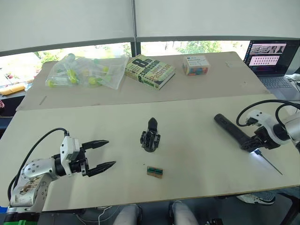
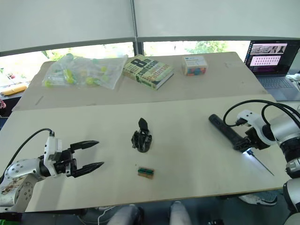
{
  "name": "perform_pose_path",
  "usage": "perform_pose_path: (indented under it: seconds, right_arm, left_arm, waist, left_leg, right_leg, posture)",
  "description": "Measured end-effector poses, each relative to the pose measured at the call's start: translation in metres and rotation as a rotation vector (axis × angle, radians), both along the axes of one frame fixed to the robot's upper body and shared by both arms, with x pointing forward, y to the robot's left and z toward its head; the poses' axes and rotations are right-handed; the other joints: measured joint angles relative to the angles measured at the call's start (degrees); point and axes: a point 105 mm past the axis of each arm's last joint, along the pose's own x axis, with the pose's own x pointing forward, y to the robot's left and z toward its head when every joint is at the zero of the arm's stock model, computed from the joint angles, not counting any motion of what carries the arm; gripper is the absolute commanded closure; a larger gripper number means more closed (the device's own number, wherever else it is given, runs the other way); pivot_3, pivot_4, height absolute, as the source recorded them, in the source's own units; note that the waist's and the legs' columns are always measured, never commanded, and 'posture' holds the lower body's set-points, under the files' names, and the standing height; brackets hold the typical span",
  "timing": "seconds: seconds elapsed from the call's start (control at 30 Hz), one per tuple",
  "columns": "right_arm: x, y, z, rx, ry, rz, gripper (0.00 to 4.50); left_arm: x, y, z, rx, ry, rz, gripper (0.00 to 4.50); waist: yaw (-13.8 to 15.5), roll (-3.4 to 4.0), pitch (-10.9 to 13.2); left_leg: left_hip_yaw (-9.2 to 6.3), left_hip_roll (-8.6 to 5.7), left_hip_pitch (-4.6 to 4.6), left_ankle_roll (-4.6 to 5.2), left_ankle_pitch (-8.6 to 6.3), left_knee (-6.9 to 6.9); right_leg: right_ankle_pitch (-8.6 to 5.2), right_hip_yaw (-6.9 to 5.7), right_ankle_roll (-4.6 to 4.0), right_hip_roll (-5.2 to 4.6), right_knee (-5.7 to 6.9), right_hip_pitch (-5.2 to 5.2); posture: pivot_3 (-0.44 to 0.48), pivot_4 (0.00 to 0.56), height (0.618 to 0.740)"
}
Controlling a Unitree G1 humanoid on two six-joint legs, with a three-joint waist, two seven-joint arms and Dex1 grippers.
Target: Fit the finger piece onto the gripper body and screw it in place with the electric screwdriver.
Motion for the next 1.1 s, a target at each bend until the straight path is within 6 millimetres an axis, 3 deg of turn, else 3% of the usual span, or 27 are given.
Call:
perform_pose_path:
  seconds: [0.03, 0.17, 0.2, 0.27, 0.4, 0.5, 0.6, 0.77, 0.9, 0.97, 1.1]
  right_arm:
    - [0.001, 0.0, 0.0, 0.003, -0.006, 0.005, 1.53]
    - [0.002, -0.005, 0.001, 0.0, -0.022, 0.017, 0.18]
    - [0.002, -0.007, 0.002, 0.003, -0.03, 0.018, 0.03]
    - [0.005, -0.011, 0.013, 0.008, -0.076, 0.023, 0.03]
    - [0.008, -0.018, 0.056, 0.053, -0.256, 0.077, 0.03]
    - [0.008, -0.002, 0.089, 0.163, -0.446, 0.267, 0.03]
    - [0.003, 0.019, 0.106, 0.254, -0.61, 0.485, 0.03]
    - [-0.014, 0.063, 0.096, 0.377, -0.717, 0.75, 0.03]
    - [-0.051, 0.113, 0.052, 0.51, -0.705, 0.955, 0.03]
    - [-0.059, 0.123, 0.037, 0.551, -0.714, 0.972, 0.03]
    - [-0.059, 0.125, 0.037, 0.502, -0.816, 1.017, 0.03]
  left_arm:
    - [0.001, 0.001, 0.001, -0.001, -0.002, 0.008, 0.0]
    - [0.003, 0.007, 0.005, -0.005, 0.009, 0.044, 0.0]
    - [0.004, 0.009, 0.005, 0.0, 0.015, 0.054, 0.0]
    - [0.006, 0.016, 0.006, 0.022, 0.024, 0.086, 0.0]
    - [0.009, 0.037, 0.007, 0.091, 0.008, 0.185, 0.0]
    - [0.008, 0.054, 0.006, 0.148, -0.014, 0.239, 0.0]
    - [0.003, 0.068, 0.006, 0.204, -0.046, 0.268, 0.0]
    - [-0.004, 0.091, 0.0, 0.285, -0.059, 0.334, 0.0]
    - [-0.012, 0.101, -0.008, 0.321, -0.05, 0.371, 0.0]
    - [-0.015, 0.102, -0.011, 0.321, -0.046, 0.381, 0.0]
    - [-0.021, 0.096, -0.015, 0.316, -0.049, 0.387, 0.0]
  waist:
    - [-0.02, 0.0, 0.0]
    - [-0.04, 0.0, 0.0]
    - [-0.04, 0.0, 0.0]
    - [-0.06, 0.03, 0.02]
    - [-0.06, 0.07, 0.02]
    - [-0.21, 0.07, 0.01]
    - [-0.4, 0.05, 0.01]
    - [-0.17, 0.06, 0.01]
    - [0.59, -0.11, -0.09]
    - [0.82, -0.05, -0.06]
    - [0.78, -0.15, -0.09]
  left_leg:
    - [0.0, 0.01, -0.01, -0.01, 0.01, 0.05]
    - [0.0, 0.04, 0.0, -0.02, 0.01, 0.31]
    - [0.0, 0.06, 0.01, -0.03, 0.02, 0.35]
    - [0.01, 0.08, 0.01, -0.09, 0.06, 0.37]
    - [0.02, 0.18, 0.05, -0.12, 0.07, 0.34]
    - [0.07, 0.25, 0.11, -0.12, 0.07, 0.32]
    - [0.11, 0.28, 0.24, -0.12, 0.07, 0.32]
    - [0.1, 0.3, 0.41, -0.11, 0.06, 0.32]
    - [-0.09, 0.4, 0.63, -0.13, 0.03, 0.31]
    - [-0.05, 0.22, 0.65, -0.09, 0.04, 0.4]
    - [-0.03, 0.22, 1.09, -0.04, 0.04, 0.46]
  right_leg:
    - [0.05, 0.01, 0.01, 0.03, 0.0, 0.0]
    - [0.19, 0.04, 0.0, 0.14, 0.08, 0.07]
    - [0.23, 0.05, -0.01, 0.18, 0.08, 0.07]
    - [0.26, 0.07, -0.03, 0.23, 0.12, 0.06]
    - [0.26, 0.06, -0.04, 0.36, 0.12, 0.06]
    - [0.28, 0.09, -0.07, 0.41, 0.11, 0.1]
    - [0.29, 0.13, -0.08, 0.42, 0.11, 0.23]
    - [0.29, 0.15, -0.08, 0.36, 0.19, 0.39]
    - [0.29, 0.0, -0.08, 0.39, 0.07, 0.78]
    - [0.33, 0.11, -0.01, 0.2, 0.11, 0.79]
    - [0.41, 0.12, 0.05, 0.22, -0.01, 1.25]
  posture:
    - [0.0, 0.15, 0.74]
    - [0.0, 0.15, 0.74]
    - [0.0, 0.15, 0.74]
    - [0.0, 0.15, 0.74]
    - [0.0, 0.15, 0.74]
    - [0.0, 0.15, 0.74]
    - [0.0, 0.15, 0.74]
    - [0.0, 0.15, 0.74]
    - [0.0, 0.15, 0.74]
    - [0.0, 0.15, 0.74]
    - [0.0, 0.15, 0.74]
